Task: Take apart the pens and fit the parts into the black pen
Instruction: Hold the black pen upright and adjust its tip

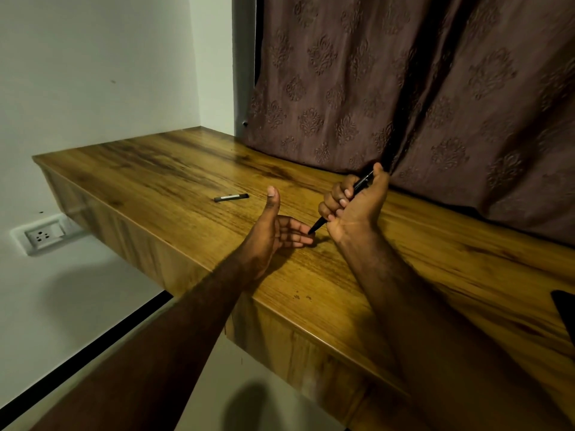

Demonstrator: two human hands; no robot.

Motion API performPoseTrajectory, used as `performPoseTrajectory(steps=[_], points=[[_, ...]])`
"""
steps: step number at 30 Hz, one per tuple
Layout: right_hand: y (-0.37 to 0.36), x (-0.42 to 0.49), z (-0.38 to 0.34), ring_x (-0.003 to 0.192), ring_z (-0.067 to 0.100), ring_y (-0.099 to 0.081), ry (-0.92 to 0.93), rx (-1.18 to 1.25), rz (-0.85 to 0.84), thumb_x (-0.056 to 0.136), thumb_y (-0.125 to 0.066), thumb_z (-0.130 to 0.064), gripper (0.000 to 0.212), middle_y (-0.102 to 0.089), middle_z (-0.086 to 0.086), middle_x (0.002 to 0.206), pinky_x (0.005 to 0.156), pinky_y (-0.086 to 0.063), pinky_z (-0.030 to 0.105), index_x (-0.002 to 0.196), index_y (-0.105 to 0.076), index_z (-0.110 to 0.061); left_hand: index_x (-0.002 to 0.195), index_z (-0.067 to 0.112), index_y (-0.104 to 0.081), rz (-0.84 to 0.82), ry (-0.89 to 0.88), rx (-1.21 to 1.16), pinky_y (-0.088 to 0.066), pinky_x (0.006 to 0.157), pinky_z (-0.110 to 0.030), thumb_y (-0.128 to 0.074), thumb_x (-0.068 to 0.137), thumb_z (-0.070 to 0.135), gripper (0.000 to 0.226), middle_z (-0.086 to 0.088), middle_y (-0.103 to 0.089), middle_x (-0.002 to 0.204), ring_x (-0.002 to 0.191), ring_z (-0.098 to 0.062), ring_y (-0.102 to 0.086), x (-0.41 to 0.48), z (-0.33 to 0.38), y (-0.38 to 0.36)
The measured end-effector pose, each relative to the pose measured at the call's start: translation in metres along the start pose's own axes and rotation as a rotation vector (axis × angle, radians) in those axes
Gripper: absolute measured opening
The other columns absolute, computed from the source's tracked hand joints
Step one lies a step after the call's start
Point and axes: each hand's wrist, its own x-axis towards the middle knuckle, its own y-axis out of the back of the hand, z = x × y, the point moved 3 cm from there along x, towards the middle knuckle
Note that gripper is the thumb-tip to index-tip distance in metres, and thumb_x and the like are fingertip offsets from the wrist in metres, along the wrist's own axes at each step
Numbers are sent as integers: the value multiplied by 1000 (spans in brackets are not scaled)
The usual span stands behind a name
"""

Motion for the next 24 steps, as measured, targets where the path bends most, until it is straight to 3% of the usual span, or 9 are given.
performPoseTrajectory(steps=[6, 24], points=[[-2, 0, 0, 35, 13, -11, 29, 10, 4, 92, -30, -54, 59, -20, -2, 39, 45, -11, 16, 46, -29, -16, 92, -10, -65, 0, -6, 18, -51, 82, -35, -15, 66, 81, 107, -21, -70, 86, 83, -30, -69, -1, 1, 0], [-5, -2, 0, 34, 14, -11, 3, 5, -30, 91, -29, -54, 60, -20, -1, 38, 46, -9, 19, 44, -29, -16, 79, -4, -65, 5, -23, 14, -51, 76, -33, -22, 70, 77, 92, -18, -69, 79, 76, -27, -69, -1, 0, -1]])
